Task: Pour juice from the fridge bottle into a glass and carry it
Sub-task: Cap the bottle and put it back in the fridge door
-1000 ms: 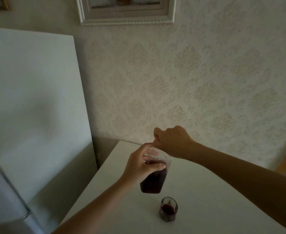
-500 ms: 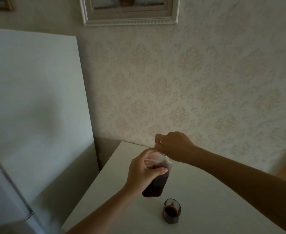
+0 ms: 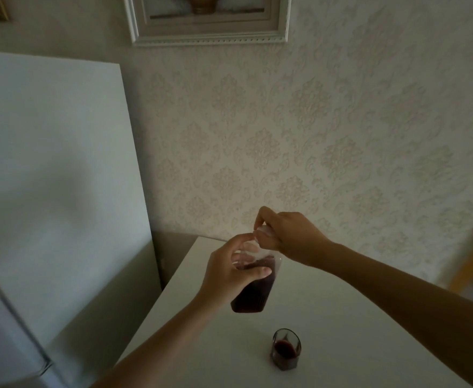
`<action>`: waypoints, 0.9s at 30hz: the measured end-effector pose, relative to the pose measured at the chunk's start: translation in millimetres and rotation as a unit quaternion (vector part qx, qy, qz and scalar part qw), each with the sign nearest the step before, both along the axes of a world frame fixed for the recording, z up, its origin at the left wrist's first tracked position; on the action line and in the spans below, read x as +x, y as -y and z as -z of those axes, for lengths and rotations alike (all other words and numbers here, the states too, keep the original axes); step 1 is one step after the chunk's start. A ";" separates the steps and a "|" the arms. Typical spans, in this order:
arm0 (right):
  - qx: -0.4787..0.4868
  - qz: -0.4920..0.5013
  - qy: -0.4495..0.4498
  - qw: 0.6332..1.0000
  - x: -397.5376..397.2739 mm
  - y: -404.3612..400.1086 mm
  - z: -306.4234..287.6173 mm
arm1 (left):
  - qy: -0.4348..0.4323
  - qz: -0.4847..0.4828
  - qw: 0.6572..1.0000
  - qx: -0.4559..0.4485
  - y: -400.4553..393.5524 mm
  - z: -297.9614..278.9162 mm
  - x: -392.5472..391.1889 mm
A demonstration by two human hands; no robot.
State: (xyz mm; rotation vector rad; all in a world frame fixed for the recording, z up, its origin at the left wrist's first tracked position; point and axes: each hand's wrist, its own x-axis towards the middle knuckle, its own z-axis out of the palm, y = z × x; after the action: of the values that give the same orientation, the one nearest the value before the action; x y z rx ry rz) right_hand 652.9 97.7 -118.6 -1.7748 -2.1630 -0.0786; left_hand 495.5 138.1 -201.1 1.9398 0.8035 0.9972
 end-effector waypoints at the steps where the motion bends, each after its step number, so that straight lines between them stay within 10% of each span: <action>1: -0.001 0.010 -0.005 1.000 -2.0 -0.4 0.9 | -0.002 -0.002 1.000 0.002 0.6 0.9 -0.4; 10: -0.072 0.022 -0.067 0.995 -4.3 7.4 -0.9 | -0.002 -0.011 1.000 -0.002 -10.4 1.1 -19.3; 27: -0.001 0.002 0.111 0.994 -60.4 51.2 -21.3 | 0.051 -0.168 0.984 0.030 29.2 -36.5 -131.4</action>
State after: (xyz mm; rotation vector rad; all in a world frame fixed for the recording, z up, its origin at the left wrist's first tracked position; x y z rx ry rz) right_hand 592.6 46.5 -97.3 -1.8486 -2.3120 -0.2873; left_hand 364.1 108.9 -164.5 1.8220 1.0744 1.3225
